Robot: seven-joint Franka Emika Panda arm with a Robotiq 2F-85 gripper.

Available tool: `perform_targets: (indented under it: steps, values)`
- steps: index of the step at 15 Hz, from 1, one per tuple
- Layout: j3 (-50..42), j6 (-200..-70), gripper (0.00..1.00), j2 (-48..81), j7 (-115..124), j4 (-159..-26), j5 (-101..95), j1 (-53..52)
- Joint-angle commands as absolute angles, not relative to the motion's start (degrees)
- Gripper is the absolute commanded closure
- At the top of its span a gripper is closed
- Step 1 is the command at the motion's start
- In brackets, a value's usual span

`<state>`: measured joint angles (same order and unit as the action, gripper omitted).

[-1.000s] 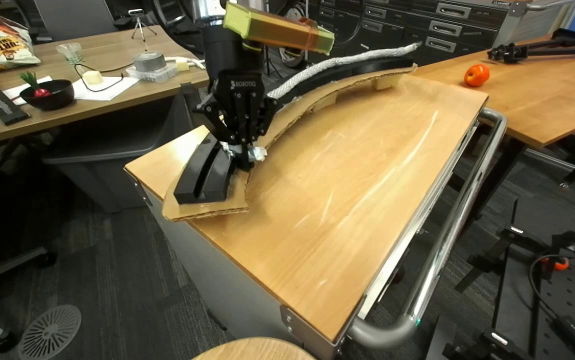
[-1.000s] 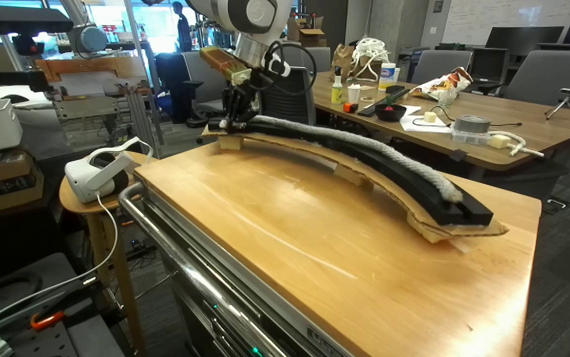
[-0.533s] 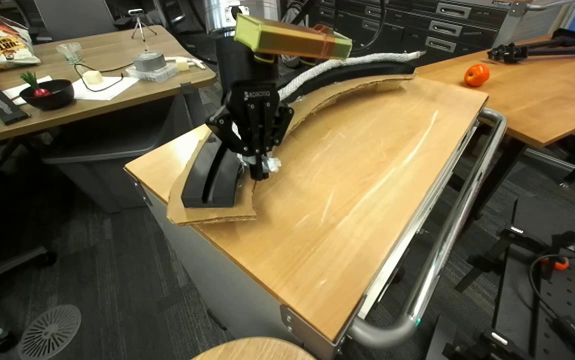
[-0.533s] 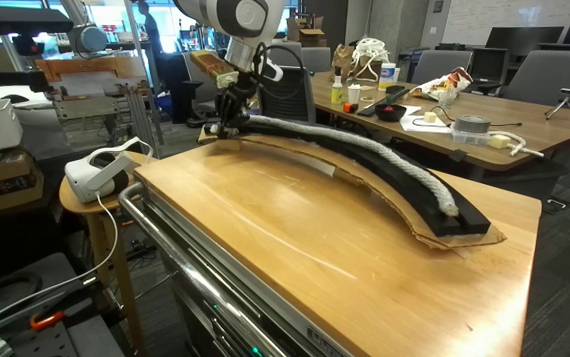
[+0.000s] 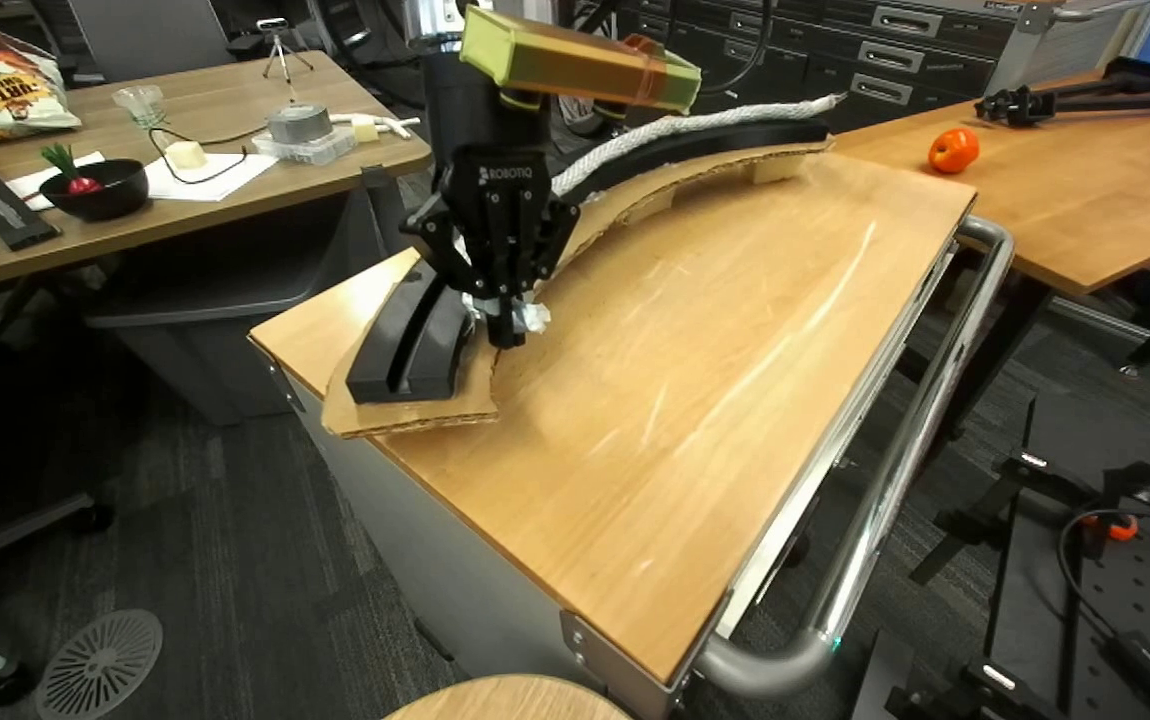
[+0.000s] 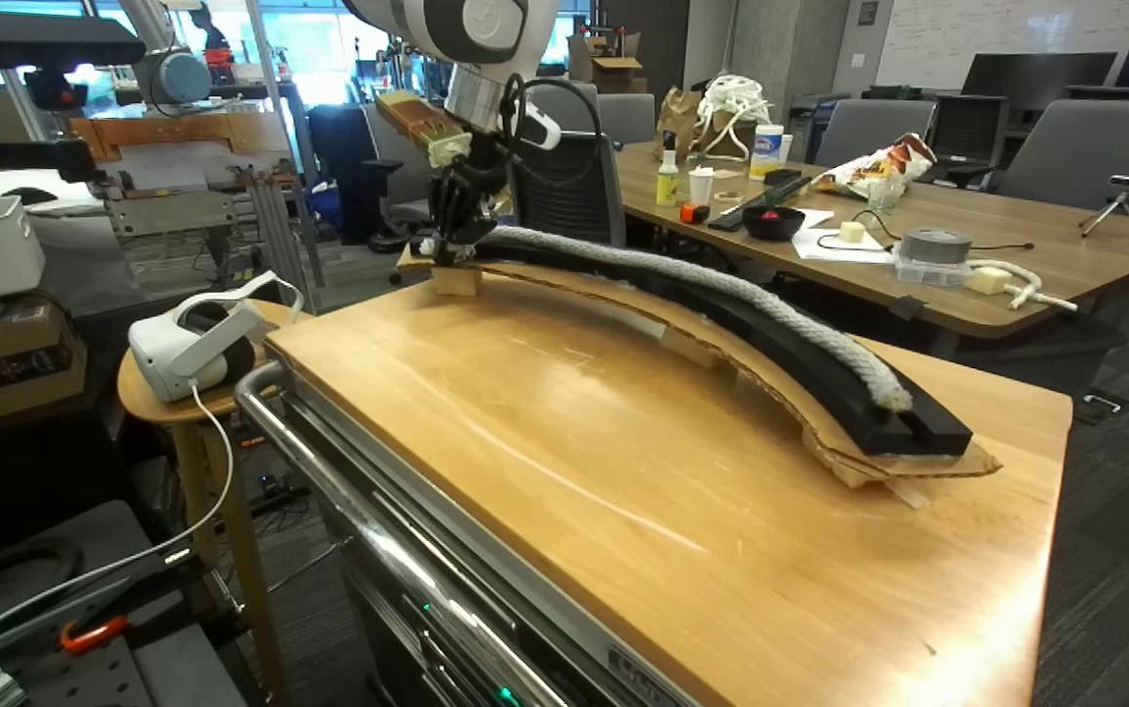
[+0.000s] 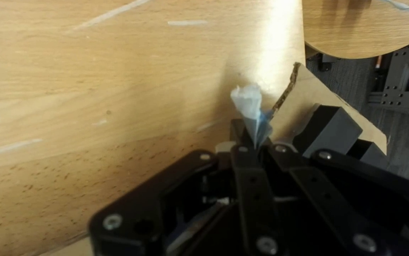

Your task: Put the white rope on the cardboard

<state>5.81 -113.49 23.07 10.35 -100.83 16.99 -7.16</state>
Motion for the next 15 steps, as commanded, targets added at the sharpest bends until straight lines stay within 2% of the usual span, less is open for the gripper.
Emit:
perform_targets:
  steps: [1,8,9,10,11,13,14,15]
  values:
    - [6.81,-113.91,0.98,22.86,9.89,-99.73,18.35,-7.23]
    - [7.75,-111.28,0.97,22.63,10.42,-97.74,17.84,-7.71]
    - [7.96,-110.83,0.7,23.03,10.12,-97.12,18.46,-7.5]
    - [8.01,-110.82,0.68,23.19,10.16,-96.86,18.79,-7.39]
    - [8.05,-110.78,0.81,23.42,10.03,-96.53,19.47,-7.13]
    - [7.85,-110.42,0.87,24.01,10.75,-95.68,19.94,-7.11]
    - [7.69,-110.8,0.82,24.31,11.43,-95.28,19.92,-7.32]
    - [7.45,-111.08,0.88,24.72,12.36,-94.76,19.41,-7.68]
